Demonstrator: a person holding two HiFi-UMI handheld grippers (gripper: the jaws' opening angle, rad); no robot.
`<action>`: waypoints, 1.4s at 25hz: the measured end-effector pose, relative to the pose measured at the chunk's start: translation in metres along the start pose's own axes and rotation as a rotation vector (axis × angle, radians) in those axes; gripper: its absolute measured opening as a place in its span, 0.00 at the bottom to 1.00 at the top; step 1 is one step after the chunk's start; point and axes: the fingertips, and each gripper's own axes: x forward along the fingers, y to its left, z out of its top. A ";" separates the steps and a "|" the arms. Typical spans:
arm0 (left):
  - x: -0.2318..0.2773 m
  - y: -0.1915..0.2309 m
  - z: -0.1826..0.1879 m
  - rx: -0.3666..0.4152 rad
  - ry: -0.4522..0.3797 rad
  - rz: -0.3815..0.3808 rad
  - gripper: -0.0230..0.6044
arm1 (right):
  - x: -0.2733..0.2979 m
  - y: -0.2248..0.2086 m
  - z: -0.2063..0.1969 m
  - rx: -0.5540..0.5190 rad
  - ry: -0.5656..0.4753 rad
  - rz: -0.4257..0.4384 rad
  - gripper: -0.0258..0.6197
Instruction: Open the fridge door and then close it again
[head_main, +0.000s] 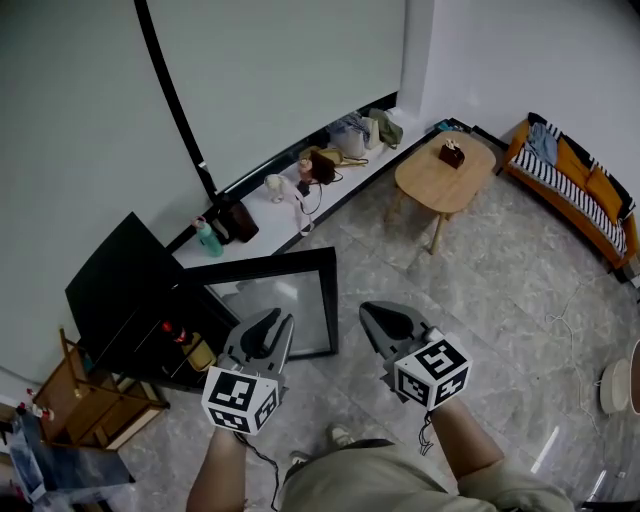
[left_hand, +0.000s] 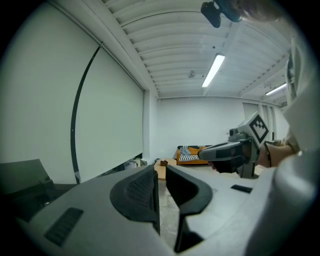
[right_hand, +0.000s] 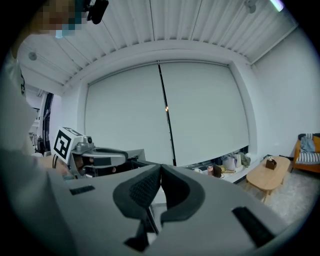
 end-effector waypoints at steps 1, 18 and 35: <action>-0.002 0.000 -0.006 -0.004 0.011 -0.003 0.15 | 0.000 0.004 0.000 -0.006 0.003 0.007 0.04; -0.027 0.004 -0.030 -0.046 0.052 0.015 0.05 | -0.009 0.032 0.001 -0.017 -0.082 0.113 0.24; -0.012 0.021 -0.003 -0.004 0.016 0.068 0.05 | 0.050 -0.027 0.029 -0.102 -0.055 0.202 0.50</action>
